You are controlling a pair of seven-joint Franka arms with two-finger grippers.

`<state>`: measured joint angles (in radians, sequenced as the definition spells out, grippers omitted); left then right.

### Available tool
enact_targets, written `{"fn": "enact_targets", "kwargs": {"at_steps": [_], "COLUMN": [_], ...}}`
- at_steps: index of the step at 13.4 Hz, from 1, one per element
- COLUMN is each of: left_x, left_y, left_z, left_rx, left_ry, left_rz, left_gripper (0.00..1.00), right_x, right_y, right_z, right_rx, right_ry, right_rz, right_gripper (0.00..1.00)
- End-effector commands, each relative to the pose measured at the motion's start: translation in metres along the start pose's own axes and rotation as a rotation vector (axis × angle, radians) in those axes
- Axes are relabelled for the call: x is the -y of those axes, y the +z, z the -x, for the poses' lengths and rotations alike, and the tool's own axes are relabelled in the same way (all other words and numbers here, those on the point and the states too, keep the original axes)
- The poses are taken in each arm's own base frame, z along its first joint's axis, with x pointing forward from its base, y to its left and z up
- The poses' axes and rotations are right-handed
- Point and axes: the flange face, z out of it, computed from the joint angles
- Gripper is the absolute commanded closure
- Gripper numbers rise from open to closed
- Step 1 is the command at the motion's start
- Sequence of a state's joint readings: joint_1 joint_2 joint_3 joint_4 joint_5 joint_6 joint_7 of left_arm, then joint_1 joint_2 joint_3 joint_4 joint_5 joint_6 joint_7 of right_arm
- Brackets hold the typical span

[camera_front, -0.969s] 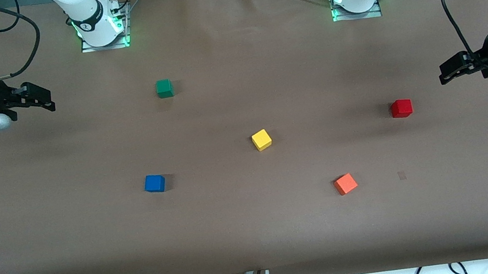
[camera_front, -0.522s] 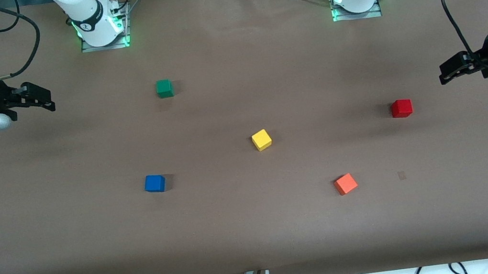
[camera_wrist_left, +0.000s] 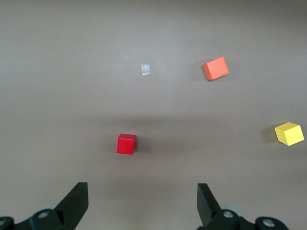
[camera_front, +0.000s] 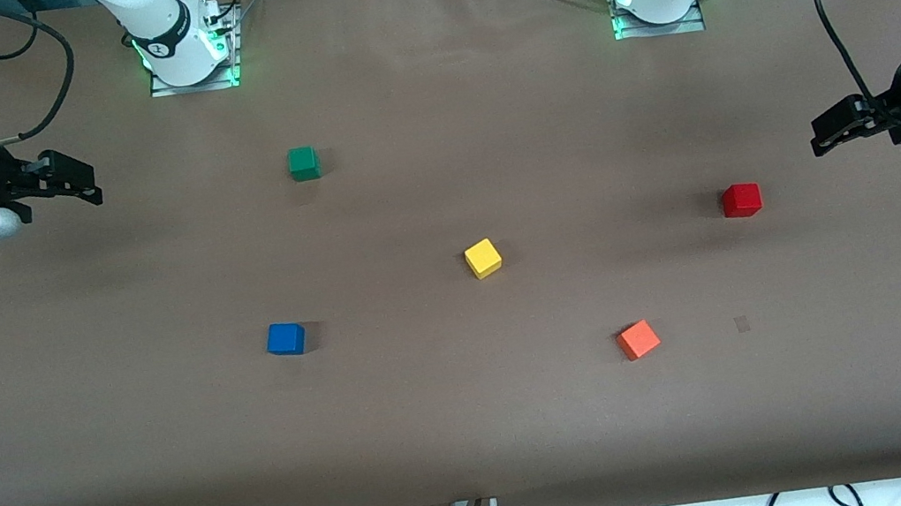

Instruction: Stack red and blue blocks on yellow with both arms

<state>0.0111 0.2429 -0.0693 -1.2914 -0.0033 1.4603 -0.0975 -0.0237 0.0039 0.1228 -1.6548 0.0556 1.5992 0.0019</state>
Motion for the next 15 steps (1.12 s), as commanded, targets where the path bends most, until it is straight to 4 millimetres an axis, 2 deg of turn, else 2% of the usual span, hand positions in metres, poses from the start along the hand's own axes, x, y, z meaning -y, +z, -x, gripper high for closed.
{"fn": "enact_targets", "kwargs": {"at_steps": [1, 9, 11, 15], "left_x": [-0.001, -0.001, -0.001, 0.000], "left_y": [-0.006, -0.006, -0.005, -0.006], "left_z": [-0.002, -0.002, -0.002, -0.002], "left_rx": [-0.009, -0.009, -0.007, -0.009], "left_ry": [0.006, 0.006, 0.007, 0.006], "left_rz": [-0.010, -0.010, -0.010, -0.010], "left_gripper": [0.00, 0.00, 0.00, 0.00], "right_x": [0.001, 0.008, 0.025, 0.026], "right_y": [-0.008, -0.011, -0.019, -0.018], "right_z": [0.001, 0.001, 0.001, 0.000], "right_rx": [-0.010, -0.019, -0.034, -0.032], "right_ry": [-0.009, -0.022, -0.052, -0.054], "right_rz": [-0.012, -0.008, 0.001, 0.004], "right_gripper": [0.00, 0.00, 0.00, 0.00]}}
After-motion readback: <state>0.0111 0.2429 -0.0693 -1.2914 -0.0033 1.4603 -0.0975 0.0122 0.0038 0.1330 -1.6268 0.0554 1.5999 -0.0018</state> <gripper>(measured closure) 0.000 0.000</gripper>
